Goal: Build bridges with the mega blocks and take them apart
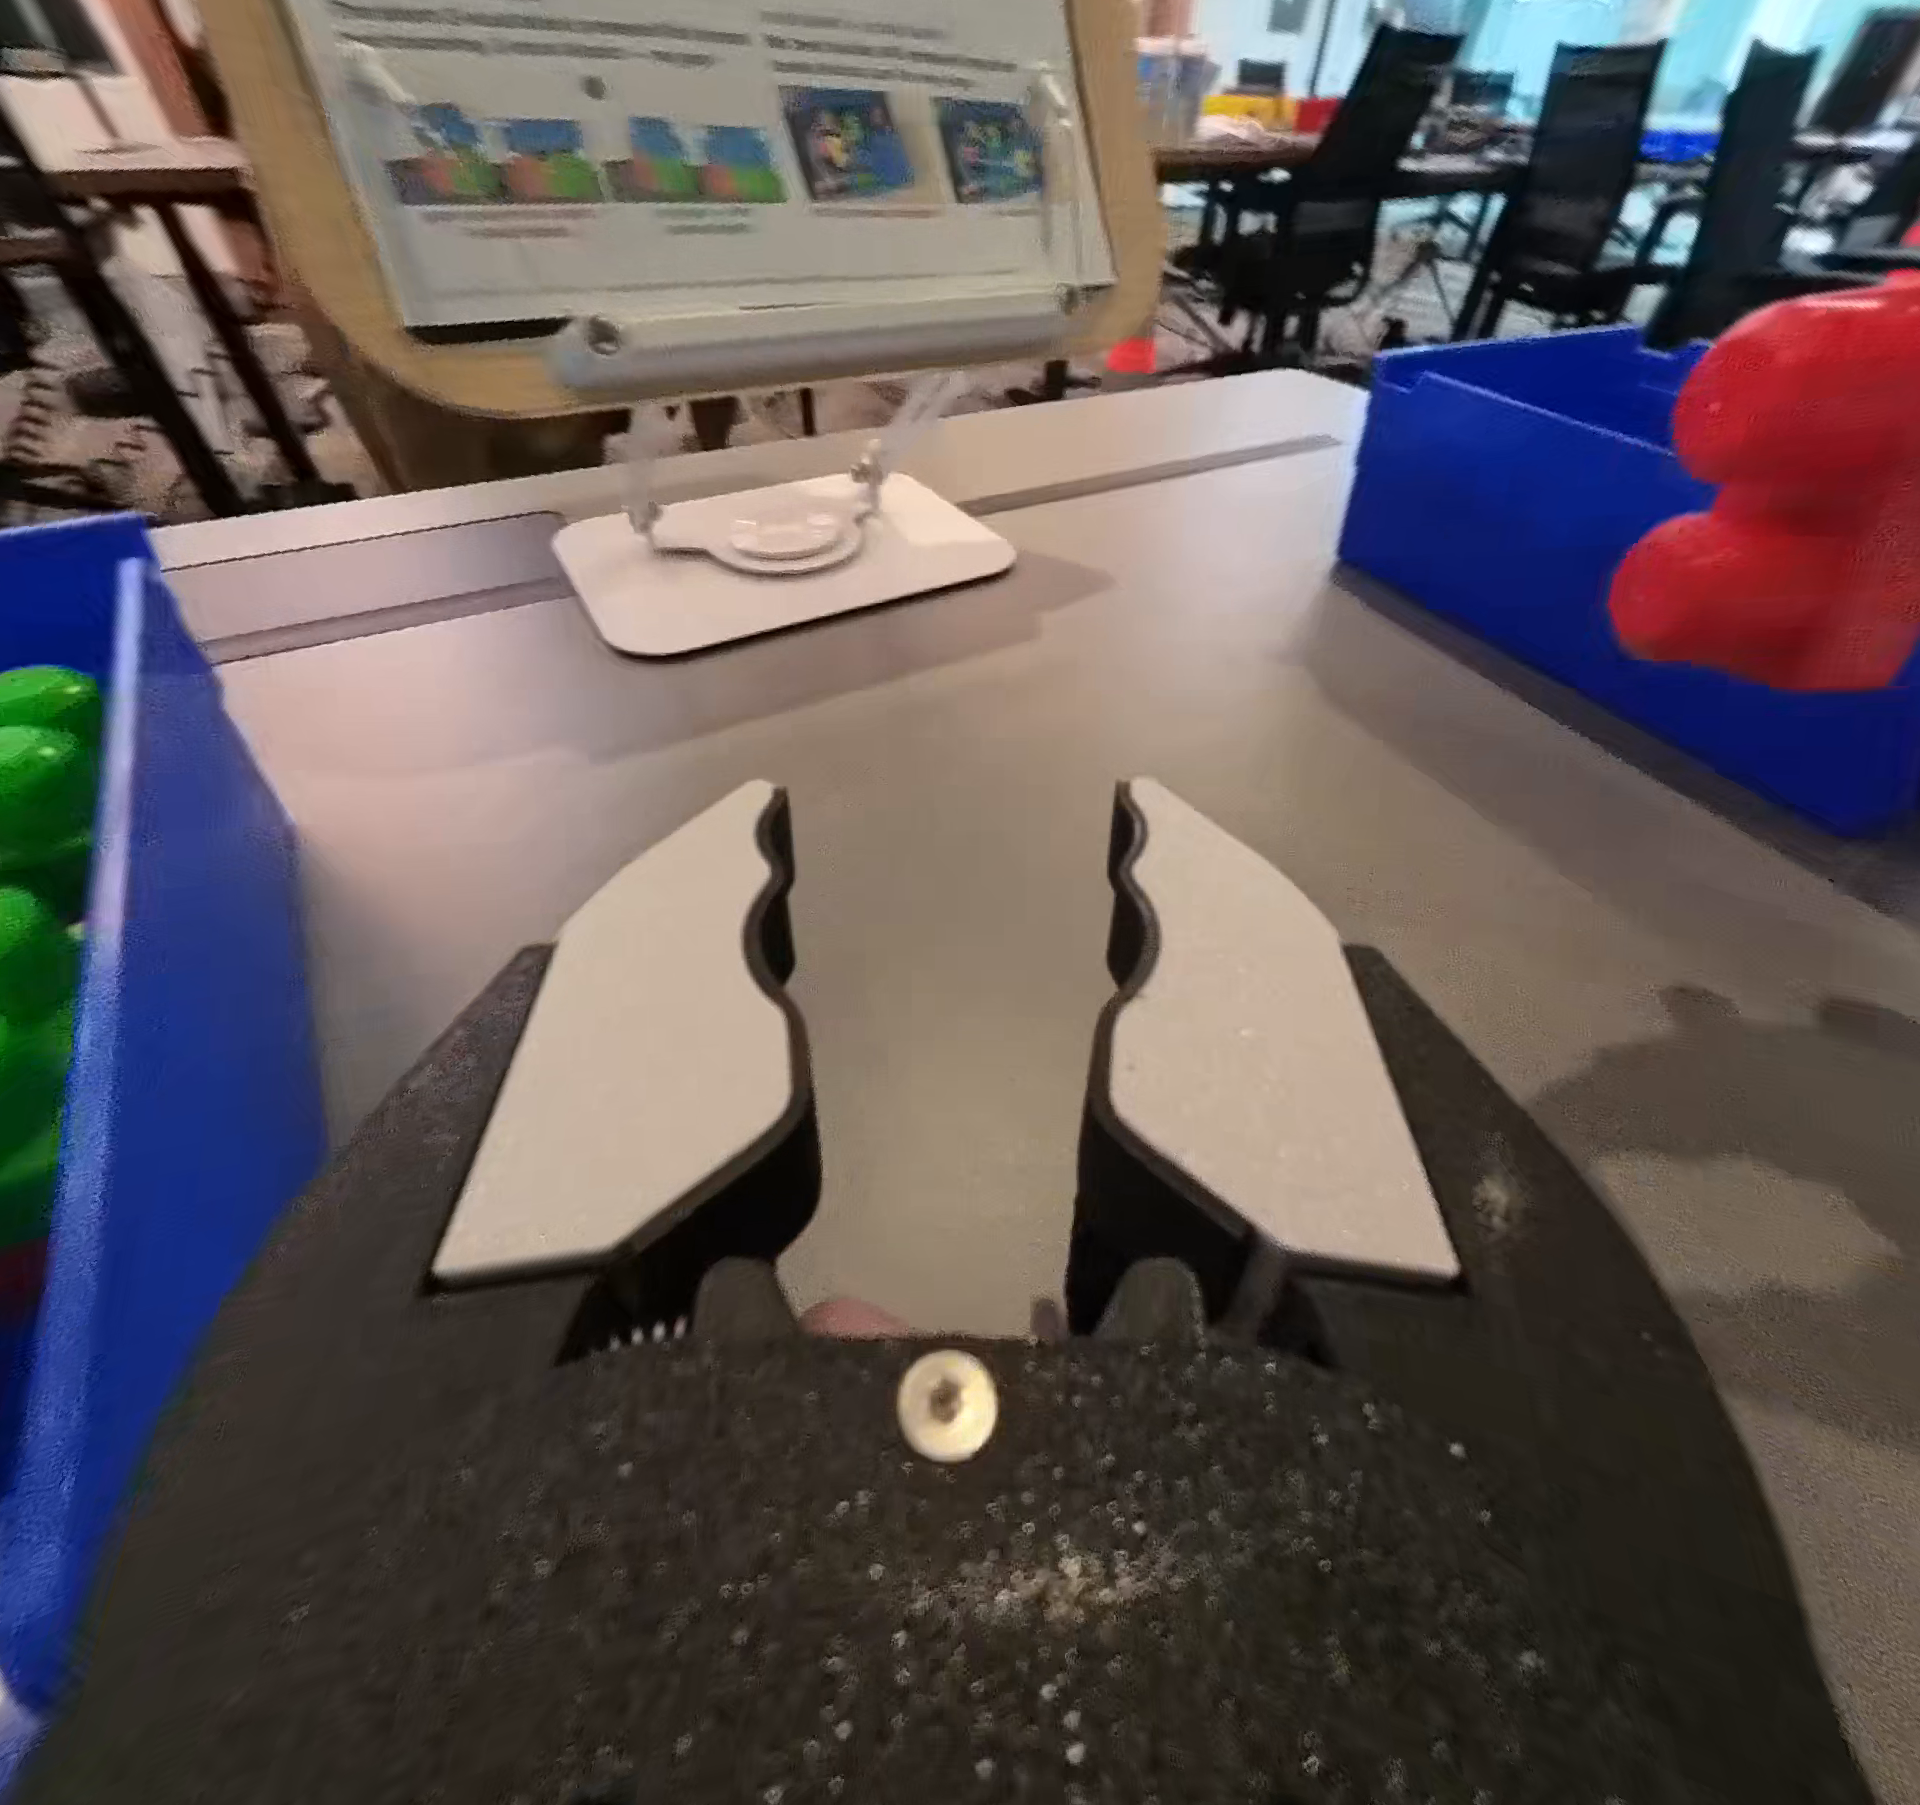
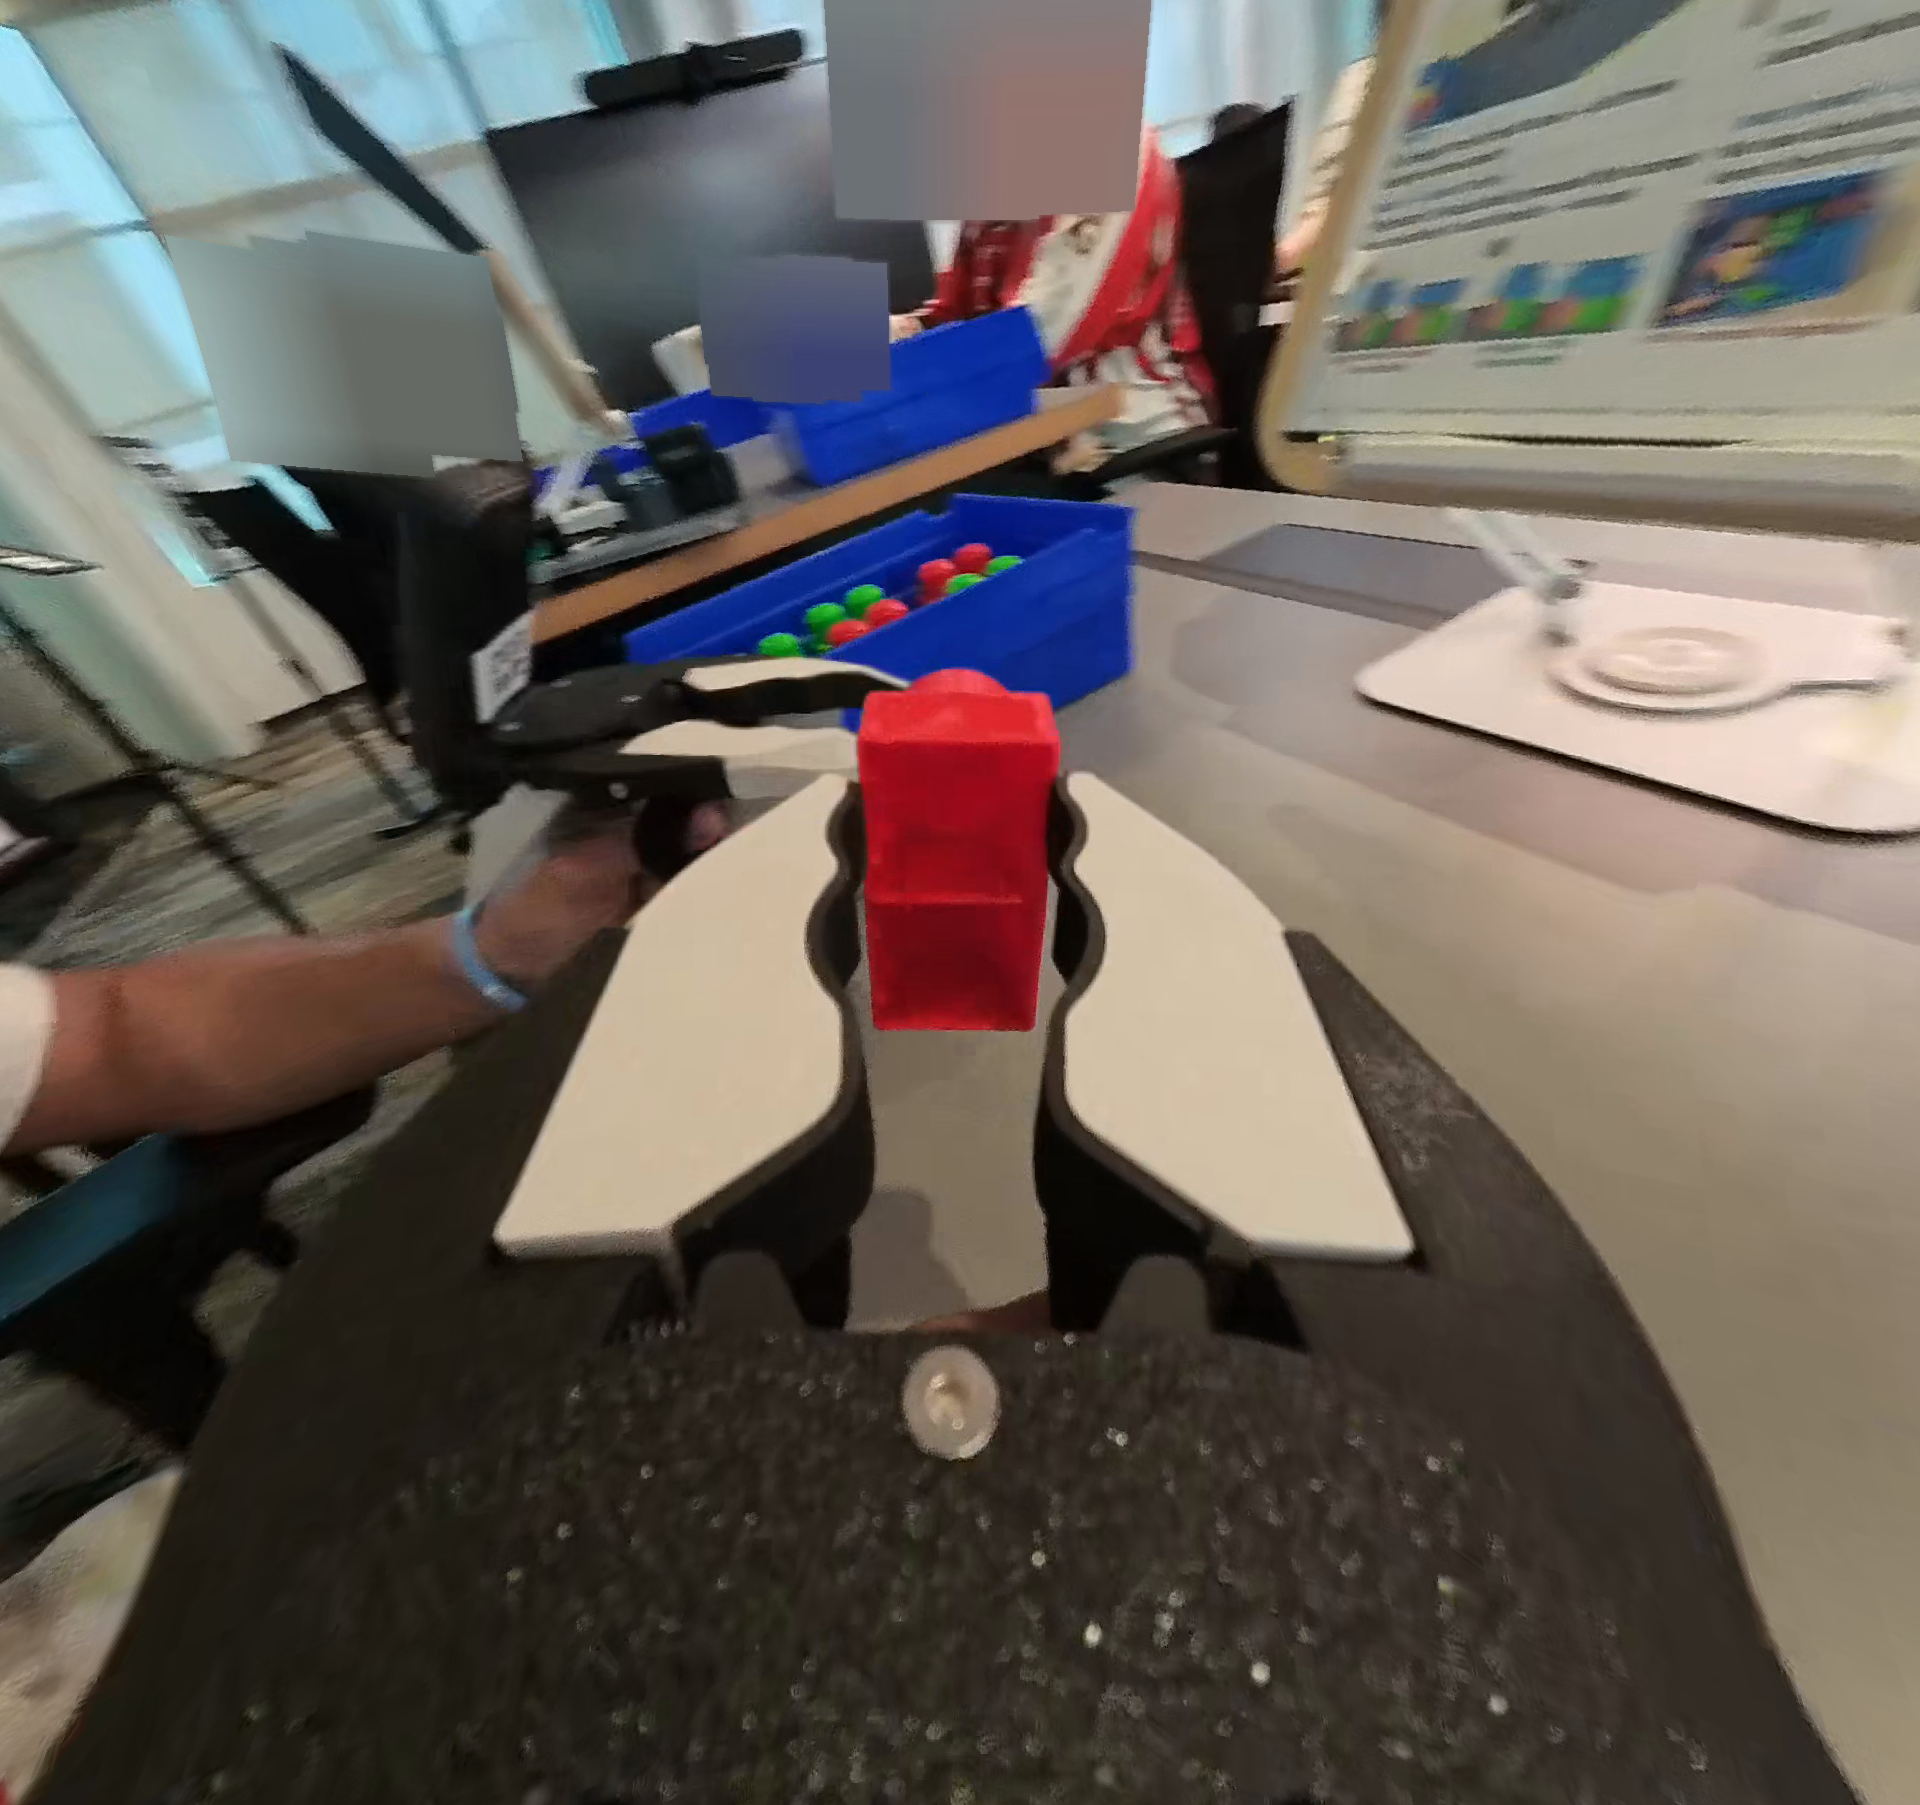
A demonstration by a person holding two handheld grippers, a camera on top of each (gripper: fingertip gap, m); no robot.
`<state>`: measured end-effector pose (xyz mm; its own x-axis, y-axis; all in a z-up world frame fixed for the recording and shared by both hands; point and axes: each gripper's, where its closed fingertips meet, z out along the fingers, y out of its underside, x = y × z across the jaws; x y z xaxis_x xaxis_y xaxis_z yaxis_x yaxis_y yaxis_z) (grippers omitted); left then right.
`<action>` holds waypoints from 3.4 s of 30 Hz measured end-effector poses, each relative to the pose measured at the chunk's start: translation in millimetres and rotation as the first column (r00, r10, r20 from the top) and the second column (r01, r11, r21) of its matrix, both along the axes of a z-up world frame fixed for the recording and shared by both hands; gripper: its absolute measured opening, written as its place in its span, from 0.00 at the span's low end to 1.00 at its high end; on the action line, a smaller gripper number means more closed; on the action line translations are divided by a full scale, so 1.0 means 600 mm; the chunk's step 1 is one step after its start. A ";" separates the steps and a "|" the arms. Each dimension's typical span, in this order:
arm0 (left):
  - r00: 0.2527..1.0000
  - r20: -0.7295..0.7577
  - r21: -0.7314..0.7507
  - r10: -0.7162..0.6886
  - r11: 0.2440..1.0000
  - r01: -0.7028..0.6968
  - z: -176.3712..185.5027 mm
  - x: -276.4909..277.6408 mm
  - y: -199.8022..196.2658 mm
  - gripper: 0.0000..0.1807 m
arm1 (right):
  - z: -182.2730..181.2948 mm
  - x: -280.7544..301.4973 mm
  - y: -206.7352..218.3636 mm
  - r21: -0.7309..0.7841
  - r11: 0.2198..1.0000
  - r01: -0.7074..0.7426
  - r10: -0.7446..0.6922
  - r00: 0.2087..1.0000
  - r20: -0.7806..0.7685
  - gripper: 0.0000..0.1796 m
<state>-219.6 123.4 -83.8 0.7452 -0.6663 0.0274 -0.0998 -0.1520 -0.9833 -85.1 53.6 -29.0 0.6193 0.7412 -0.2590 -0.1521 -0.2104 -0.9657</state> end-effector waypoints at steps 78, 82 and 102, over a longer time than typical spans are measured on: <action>0.833 -0.529 -0.631 0.161 0.582 -0.513 -0.004 -0.364 0.071 0.32 | -0.097 -0.086 -0.022 0.025 0.999 0.039 -0.044 0.980 0.195 0.29; 0.787 -0.593 -0.642 0.173 0.488 -0.591 -0.053 -0.389 0.092 0.36 | -0.106 -0.086 -0.023 0.024 0.999 0.035 -0.040 0.974 0.222 0.29; 0.796 -0.603 -0.703 0.053 0.437 -0.561 -0.097 -0.437 0.073 0.19 | -0.117 -0.061 -0.015 -0.054 0.997 0.055 -0.045 0.984 0.172 0.27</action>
<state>-481.6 167.4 -142.0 0.9734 -0.2272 0.0292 -0.2167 -0.9546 -0.2044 -121.5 44.4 -98.9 0.6939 0.6949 -0.1888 0.0017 -0.2637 -0.9646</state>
